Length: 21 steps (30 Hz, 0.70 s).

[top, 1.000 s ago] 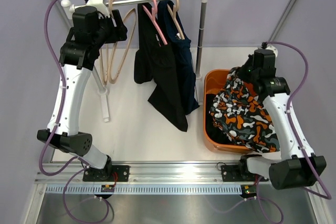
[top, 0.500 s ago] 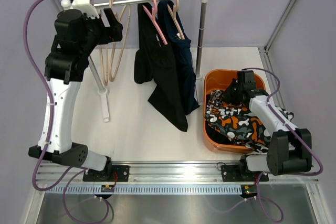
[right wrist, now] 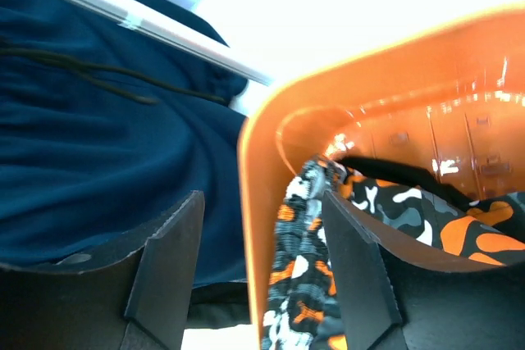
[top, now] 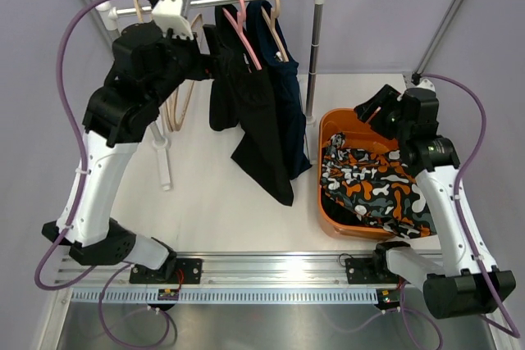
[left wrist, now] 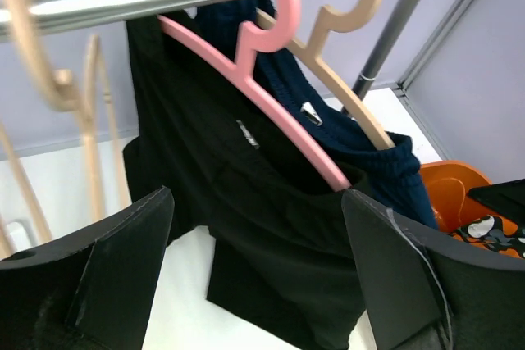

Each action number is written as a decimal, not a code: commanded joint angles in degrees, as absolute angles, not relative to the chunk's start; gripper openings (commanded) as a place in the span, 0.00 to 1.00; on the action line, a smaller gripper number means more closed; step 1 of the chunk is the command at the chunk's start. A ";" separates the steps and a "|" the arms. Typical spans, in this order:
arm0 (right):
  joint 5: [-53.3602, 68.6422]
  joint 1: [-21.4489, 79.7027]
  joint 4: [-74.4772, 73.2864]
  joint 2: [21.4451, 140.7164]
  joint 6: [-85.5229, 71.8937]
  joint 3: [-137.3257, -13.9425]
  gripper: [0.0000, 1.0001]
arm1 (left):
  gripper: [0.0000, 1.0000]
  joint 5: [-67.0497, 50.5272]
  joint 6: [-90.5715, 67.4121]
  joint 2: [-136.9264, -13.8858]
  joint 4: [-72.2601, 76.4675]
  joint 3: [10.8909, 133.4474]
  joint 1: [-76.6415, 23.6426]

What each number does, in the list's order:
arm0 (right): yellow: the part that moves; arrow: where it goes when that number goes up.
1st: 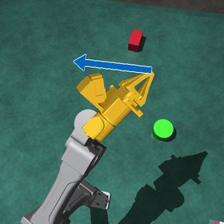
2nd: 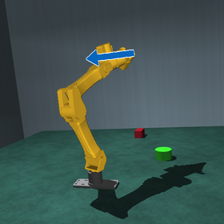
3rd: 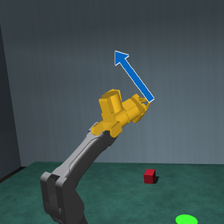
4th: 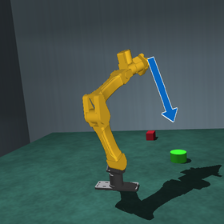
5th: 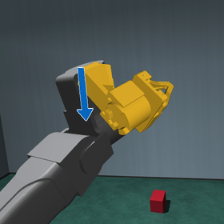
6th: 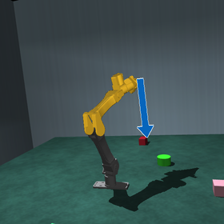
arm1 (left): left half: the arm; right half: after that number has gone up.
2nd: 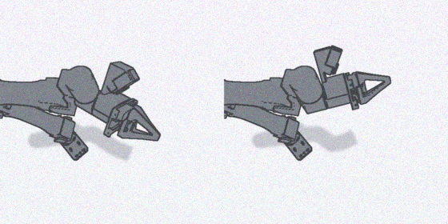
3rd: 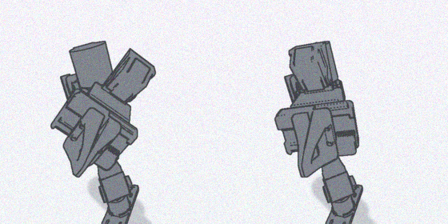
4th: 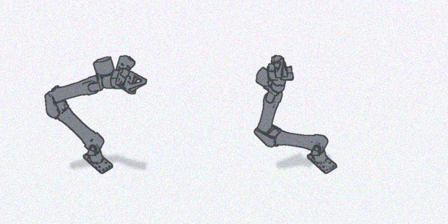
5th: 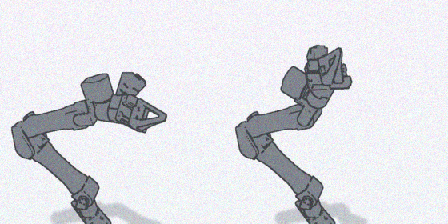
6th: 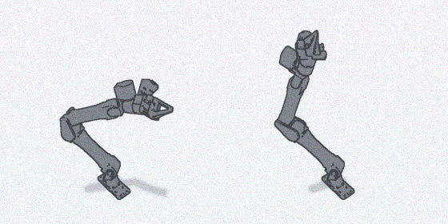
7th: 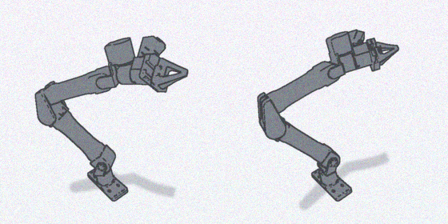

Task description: Remove the shorts from the hanger

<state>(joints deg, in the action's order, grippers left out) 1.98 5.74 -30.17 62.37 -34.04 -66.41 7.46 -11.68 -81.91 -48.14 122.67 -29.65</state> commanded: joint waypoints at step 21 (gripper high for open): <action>8.52 5.89 -43.25 43.15 -32.78 -59.08 0.46 | 0.88 29.35 -14.50 -105.11 -31.55 131.57 -35.07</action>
